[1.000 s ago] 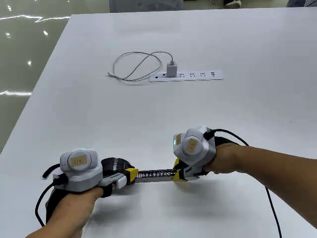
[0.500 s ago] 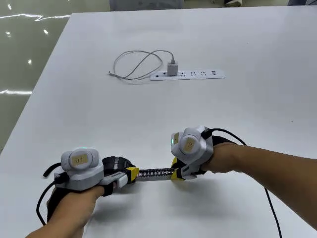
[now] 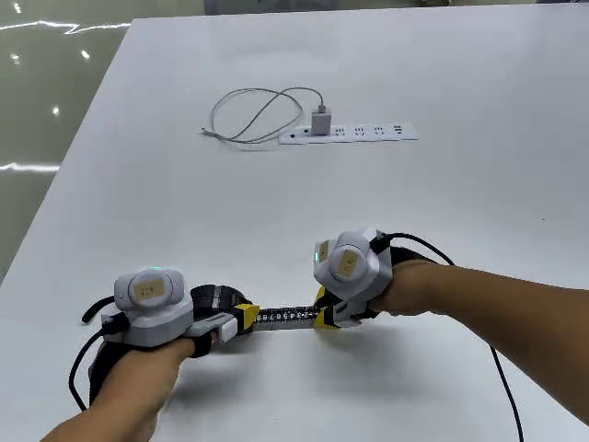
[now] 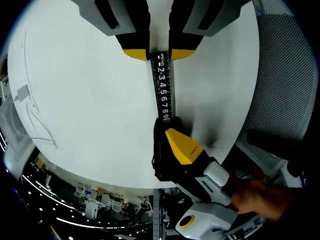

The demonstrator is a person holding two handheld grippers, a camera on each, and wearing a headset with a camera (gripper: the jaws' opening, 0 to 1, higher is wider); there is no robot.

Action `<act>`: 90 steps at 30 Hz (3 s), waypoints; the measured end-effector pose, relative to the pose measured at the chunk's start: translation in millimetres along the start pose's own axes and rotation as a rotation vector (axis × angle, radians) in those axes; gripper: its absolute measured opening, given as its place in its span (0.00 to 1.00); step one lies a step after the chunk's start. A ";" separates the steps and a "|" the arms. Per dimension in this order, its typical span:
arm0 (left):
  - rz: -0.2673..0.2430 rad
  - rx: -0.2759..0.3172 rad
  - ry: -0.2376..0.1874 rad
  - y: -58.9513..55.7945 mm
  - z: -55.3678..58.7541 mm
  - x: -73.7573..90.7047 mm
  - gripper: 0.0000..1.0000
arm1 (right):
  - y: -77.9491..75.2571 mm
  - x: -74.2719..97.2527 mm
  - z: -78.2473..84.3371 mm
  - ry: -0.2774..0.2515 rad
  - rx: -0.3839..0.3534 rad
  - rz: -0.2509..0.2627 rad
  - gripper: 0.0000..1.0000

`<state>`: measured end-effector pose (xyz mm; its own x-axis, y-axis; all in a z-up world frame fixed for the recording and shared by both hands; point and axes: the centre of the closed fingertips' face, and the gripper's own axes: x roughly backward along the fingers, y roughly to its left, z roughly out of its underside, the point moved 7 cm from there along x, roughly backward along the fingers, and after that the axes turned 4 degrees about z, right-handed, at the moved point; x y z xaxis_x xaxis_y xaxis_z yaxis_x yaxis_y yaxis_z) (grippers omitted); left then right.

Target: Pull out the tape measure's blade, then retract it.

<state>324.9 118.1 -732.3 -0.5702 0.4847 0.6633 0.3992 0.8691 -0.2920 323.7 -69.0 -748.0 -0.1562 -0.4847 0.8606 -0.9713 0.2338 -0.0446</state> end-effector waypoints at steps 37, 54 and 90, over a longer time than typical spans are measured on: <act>0.000 0.002 0.001 0.0 -0.9 0.1 0.61 | 0.6 -5.5 -8.4 -0.027 -0.027 0.001 0.10; 0.002 0.004 0.001 0.9 -0.6 -0.1 0.61 | 2.1 -7.2 -11.5 -0.034 -0.034 0.002 0.10; 0.008 0.010 0.004 1.5 -0.6 0.5 0.60 | 3.4 -15.9 -21.0 -0.075 -0.057 0.002 0.10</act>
<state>325.7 119.5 -732.0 -0.5641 0.4914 0.6636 0.3966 0.8661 -0.3043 326.7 -42.8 -751.2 -0.1729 -0.5455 0.8201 -0.9595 0.2812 -0.0153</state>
